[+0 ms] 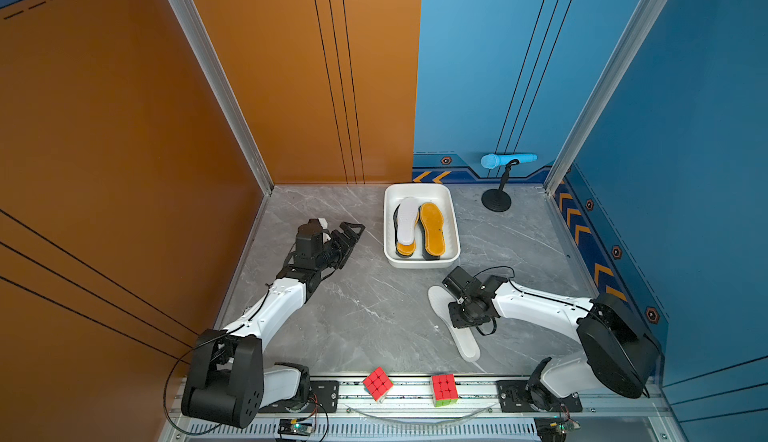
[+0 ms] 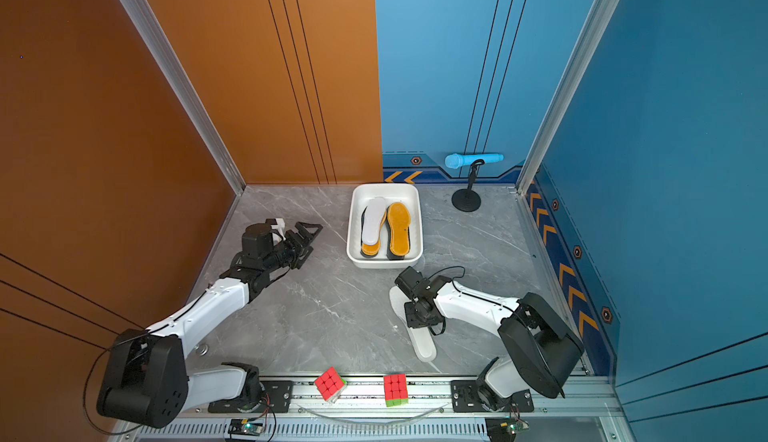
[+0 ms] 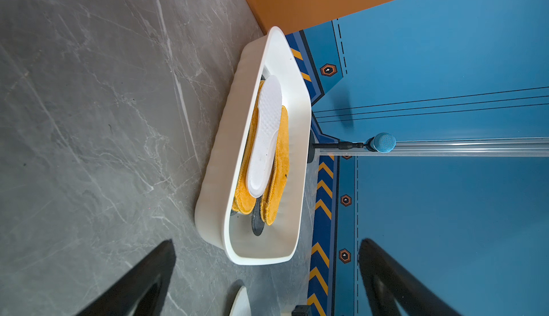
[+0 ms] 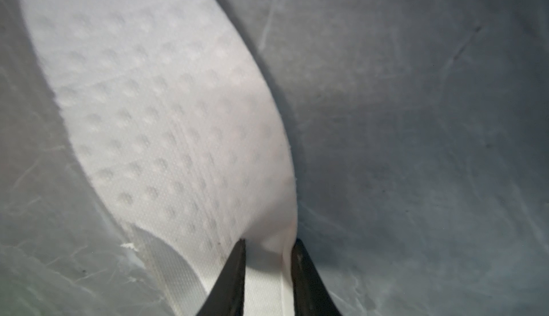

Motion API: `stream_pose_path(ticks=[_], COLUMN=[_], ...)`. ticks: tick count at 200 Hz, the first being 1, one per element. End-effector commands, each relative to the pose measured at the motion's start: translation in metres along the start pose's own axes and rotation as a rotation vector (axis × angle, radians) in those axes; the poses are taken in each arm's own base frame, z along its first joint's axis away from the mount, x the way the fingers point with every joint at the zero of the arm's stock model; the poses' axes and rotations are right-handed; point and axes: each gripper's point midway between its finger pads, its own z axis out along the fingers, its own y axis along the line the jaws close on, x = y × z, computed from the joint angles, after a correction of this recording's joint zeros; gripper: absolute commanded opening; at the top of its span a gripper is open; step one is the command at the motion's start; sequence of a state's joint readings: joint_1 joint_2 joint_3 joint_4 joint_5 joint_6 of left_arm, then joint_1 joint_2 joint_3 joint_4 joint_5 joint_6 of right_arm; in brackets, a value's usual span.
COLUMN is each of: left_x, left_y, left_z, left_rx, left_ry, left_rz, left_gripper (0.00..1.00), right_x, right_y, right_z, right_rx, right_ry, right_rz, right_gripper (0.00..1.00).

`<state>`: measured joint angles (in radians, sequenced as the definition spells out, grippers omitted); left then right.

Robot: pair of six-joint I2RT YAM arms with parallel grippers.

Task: Put the insoles into the storage box
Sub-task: Pick up the insole from the center of the board, then place the insole in the storage box.

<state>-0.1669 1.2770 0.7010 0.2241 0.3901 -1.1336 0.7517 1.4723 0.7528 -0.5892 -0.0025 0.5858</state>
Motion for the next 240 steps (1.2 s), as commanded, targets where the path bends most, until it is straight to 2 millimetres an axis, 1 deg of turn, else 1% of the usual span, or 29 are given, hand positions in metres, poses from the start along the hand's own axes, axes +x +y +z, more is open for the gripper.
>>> stream_pose_path(ticks=[1, 16, 34, 50, 68, 94, 117, 120, 154, 177, 190, 208, 213, 225, 240], left_x=[0.000, 0.000, 0.000, 0.000, 0.001, 0.001, 0.000, 0.000, -0.002, -0.003, -0.002, -0.003, -0.002, -0.001, -0.001], left_y=[-0.003, -0.002, -0.004, -0.005, -0.004, -0.005, -0.004, -0.004, -0.004, -0.004, -0.001, -0.001, 0.000, 0.001, 0.002], left_z=[-0.002, -0.002, -0.002, -0.002, -0.002, -0.002, -0.002, -0.001, -0.001, -0.001, 0.000, 0.001, 0.001, 0.002, 0.002], left_rx=[0.008, 0.007, 0.010, 0.012, 0.010, 0.011, 0.009, 0.008, 0.007, 0.009, 0.002, 0.000, -0.003, -0.005, -0.007], left_ry=[-0.012, -0.013, -0.015, -0.015, -0.014, -0.013, -0.016, -0.015, -0.020, -0.019, -0.018, -0.019, -0.016, -0.012, -0.010], left_rz=[0.012, 0.012, 0.012, 0.014, 0.013, 0.014, 0.015, 0.014, 0.012, 0.013, 0.010, 0.011, 0.010, 0.008, 0.008], left_gripper=[0.98, 0.98, 0.97, 0.98, 0.98, 0.97, 0.98, 0.98, 0.98, 0.98, 0.98, 0.98, 0.98, 0.98, 0.98], right_x=[0.013, 0.015, 0.016, 0.014, 0.011, 0.006, 0.005, 0.003, 0.002, -0.004, -0.008, -0.014, -0.018, -0.025, -0.042], right_y=[-0.010, -0.011, -0.012, -0.012, -0.013, -0.017, -0.015, -0.021, -0.022, -0.011, -0.003, 0.000, 0.001, 0.004, 0.006], right_z=[0.018, 0.021, 0.021, 0.018, 0.010, -0.006, -0.023, -0.024, -0.056, -0.089, -0.108, -0.131, -0.139, -0.150, -0.167], right_rx=[0.020, 0.017, 0.006, -0.008, -0.023, -0.062, -0.118, -0.117, -0.191, -0.278, -0.330, -0.353, -0.362, -0.378, -0.389], right_ry=[0.026, 0.019, 0.009, -0.012, -0.047, -0.112, -0.178, -0.187, -0.275, -0.328, -0.356, -0.390, -0.405, -0.427, -0.463], right_rz=[0.026, 0.034, 0.042, 0.041, 0.034, 0.050, 0.059, 0.085, 0.116, 0.102, 0.082, 0.070, 0.067, 0.065, 0.086], right_gripper=[0.21, 0.18, 0.13, 0.07, 0.00, 0.00, 0.00, 0.00, 0.00, 0.00, 0.00, 0.00, 0.00, 0.00, 0.00])
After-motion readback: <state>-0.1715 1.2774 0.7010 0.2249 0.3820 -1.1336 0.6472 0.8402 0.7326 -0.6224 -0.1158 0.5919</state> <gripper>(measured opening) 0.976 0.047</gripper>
